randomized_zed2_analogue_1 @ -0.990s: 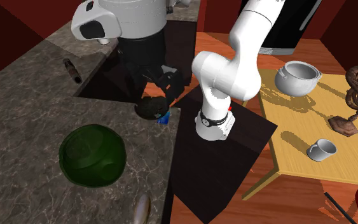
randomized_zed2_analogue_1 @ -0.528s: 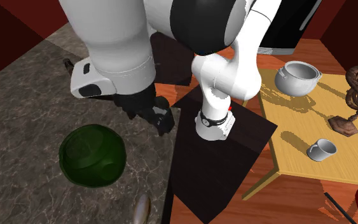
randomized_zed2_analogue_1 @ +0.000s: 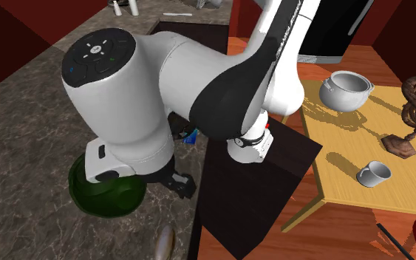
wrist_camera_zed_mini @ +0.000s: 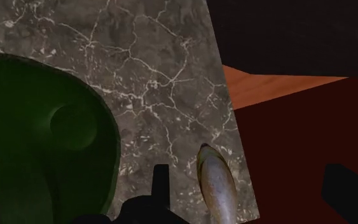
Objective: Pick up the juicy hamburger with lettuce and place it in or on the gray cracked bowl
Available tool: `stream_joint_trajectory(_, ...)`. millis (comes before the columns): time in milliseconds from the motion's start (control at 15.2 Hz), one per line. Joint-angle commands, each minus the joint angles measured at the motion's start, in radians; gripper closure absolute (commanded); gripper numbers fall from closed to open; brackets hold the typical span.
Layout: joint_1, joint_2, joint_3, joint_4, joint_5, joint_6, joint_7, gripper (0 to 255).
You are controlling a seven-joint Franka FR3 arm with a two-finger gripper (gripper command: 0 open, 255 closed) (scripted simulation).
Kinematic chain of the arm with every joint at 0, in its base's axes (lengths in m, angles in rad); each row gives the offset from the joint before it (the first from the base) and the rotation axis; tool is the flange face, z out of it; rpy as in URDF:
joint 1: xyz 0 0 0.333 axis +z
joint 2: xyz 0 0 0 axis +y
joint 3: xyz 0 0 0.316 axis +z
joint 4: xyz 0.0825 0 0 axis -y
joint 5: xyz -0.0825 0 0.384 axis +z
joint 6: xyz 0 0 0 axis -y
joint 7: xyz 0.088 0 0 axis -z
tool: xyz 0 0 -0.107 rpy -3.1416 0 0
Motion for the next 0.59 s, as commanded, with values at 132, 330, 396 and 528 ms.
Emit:
stream_joint_trajectory(132,0.021,0.141,0.006,-0.002,0.009,0.160,-0.024,0)
stream_joint_trajectory(330,0.036,0.250,0.012,0.014,0.016,0.266,-0.043,0)
stream_joint_trajectory(396,0.041,0.288,0.014,0.022,0.018,0.299,-0.049,0)
stream_joint_trajectory(528,0.049,0.364,0.020,0.042,0.023,0.362,-0.062,0)
